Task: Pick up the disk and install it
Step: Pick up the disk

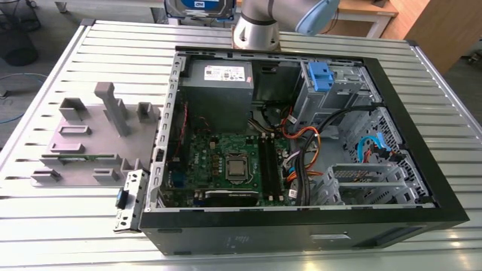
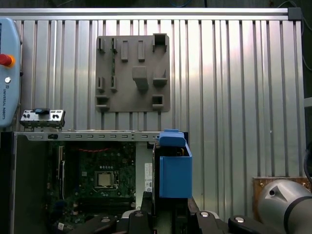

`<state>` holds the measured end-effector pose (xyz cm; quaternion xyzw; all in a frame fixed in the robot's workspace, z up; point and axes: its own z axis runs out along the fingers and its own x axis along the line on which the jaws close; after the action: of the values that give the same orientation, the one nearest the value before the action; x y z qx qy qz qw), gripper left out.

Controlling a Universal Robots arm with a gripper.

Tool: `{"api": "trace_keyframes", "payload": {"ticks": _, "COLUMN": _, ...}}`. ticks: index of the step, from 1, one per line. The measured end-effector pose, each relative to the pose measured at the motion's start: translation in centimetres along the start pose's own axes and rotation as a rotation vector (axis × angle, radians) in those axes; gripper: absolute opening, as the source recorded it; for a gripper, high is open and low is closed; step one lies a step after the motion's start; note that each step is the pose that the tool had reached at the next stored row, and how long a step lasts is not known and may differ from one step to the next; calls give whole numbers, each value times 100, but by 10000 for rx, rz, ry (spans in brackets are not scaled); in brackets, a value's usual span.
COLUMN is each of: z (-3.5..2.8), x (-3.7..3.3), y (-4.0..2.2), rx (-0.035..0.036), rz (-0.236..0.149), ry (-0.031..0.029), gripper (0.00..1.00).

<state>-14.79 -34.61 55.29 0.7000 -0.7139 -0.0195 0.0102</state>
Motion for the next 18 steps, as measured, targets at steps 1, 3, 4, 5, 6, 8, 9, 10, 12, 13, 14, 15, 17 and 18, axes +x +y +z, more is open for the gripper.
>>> {"api": "trace_keyframes", "payload": {"ticks": 1, "z": 6, "x": 7, "y": -1, "rx": 2, "rz": -1, "ry": -3, "gripper": 35}}
{"api": "trace_keyframes", "payload": {"ticks": 3, "z": 26, "x": 18, "y": -1, "rx": 0, "rz": 0, "ry": 0, "gripper": 35}}
{"api": "trace_keyframes", "payload": {"ticks": 4, "z": 37, "x": 25, "y": -2, "rx": 0, "rz": -1, "ry": 0, "gripper": 35}}
{"api": "trace_keyframes", "payload": {"ticks": 5, "z": 47, "x": 31, "y": -2, "rx": 0, "rz": 0, "ry": 0, "gripper": 35}}
{"api": "trace_keyframes", "payload": {"ticks": 6, "z": 59, "x": 40, "y": -3, "rx": 0, "rz": 0, "ry": 0, "gripper": 35}}
{"api": "trace_keyframes", "payload": {"ticks": 8, "z": 85, "x": 59, "y": -5, "rx": 0, "rz": 0, "ry": 0, "gripper": 35}}
{"api": "trace_keyframes", "payload": {"ticks": 9, "z": 98, "x": 72, "y": -6, "rx": -1, "rz": 0, "ry": 1, "gripper": 35}}
{"api": "trace_keyframes", "payload": {"ticks": 10, "z": 109, "x": 86, "y": -8, "rx": -1, "rz": 0, "ry": 1, "gripper": 35}}
{"api": "trace_keyframes", "payload": {"ticks": 12, "z": 133, "x": 118, "y": -16, "rx": 0, "rz": 1, "ry": 0, "gripper": 35}}
{"api": "trace_keyframes", "payload": {"ticks": 13, "z": 144, "x": 134, "y": -24, "rx": 1, "rz": 1, "ry": -1, "gripper": 35}}
{"api": "trace_keyframes", "payload": {"ticks": 14, "z": 153, "x": 145, "y": -35, "rx": 0, "rz": 1, "ry": -1, "gripper": 35}}
{"api": "trace_keyframes", "payload": {"ticks": 15, "z": 162, "x": 156, "y": -48, "rx": 0, "rz": 0, "ry": 0, "gripper": 35}}
{"api": "trace_keyframes", "payload": {"ticks": 17, "z": 181, "x": 177, "y": -79, "rx": 0, "rz": 1, "ry": 0, "gripper": 35}}
{"api": "trace_keyframes", "payload": {"ticks": 18, "z": 189, "x": 185, "y": -96, "rx": -1, "rz": 2, "ry": 2, "gripper": 35}}
